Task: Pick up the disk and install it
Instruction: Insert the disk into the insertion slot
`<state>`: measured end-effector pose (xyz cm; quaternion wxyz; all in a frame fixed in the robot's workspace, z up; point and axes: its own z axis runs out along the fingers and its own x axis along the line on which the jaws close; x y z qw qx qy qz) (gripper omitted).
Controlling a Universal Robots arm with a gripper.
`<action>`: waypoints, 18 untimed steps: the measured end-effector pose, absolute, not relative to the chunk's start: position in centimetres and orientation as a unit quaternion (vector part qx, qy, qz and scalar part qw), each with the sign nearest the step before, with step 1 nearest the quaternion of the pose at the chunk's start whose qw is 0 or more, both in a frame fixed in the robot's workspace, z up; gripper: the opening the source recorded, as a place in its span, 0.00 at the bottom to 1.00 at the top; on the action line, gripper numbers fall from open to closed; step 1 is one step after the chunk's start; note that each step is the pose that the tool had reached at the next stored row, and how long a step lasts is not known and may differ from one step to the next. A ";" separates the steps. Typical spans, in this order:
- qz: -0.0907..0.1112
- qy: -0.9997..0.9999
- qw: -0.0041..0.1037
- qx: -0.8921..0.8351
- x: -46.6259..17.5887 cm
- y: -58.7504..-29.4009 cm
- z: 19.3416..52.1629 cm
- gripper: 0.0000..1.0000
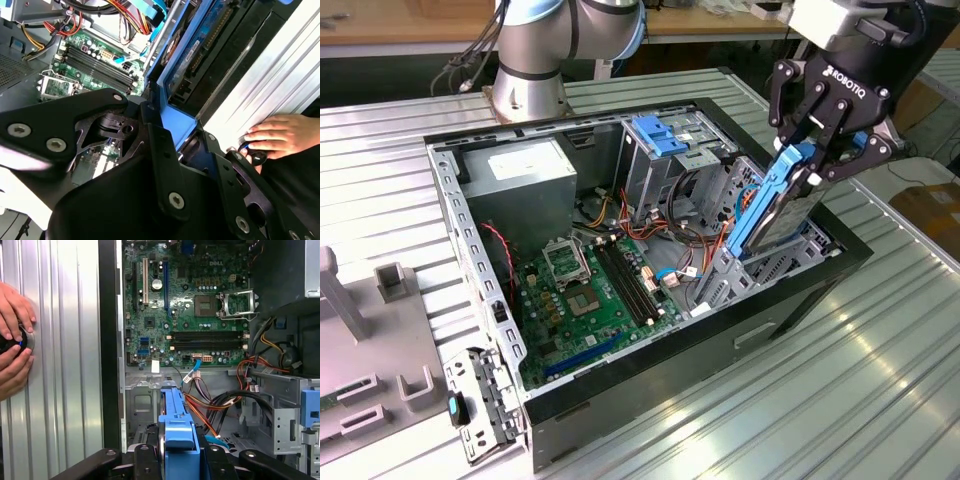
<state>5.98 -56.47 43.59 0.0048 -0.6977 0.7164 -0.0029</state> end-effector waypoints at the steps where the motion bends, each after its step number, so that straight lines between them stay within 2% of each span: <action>1: -0.003 0.716 0.005 -0.698 6.0 -56.5 43.4 0.37; 15: -0.003 0.716 0.005 -0.698 6.1 -56.5 43.1 0.37; 17: -0.003 0.716 0.005 -0.698 6.1 -56.5 43.0 0.38; 18: -0.003 0.716 0.005 -0.698 6.1 -56.5 43.0 0.45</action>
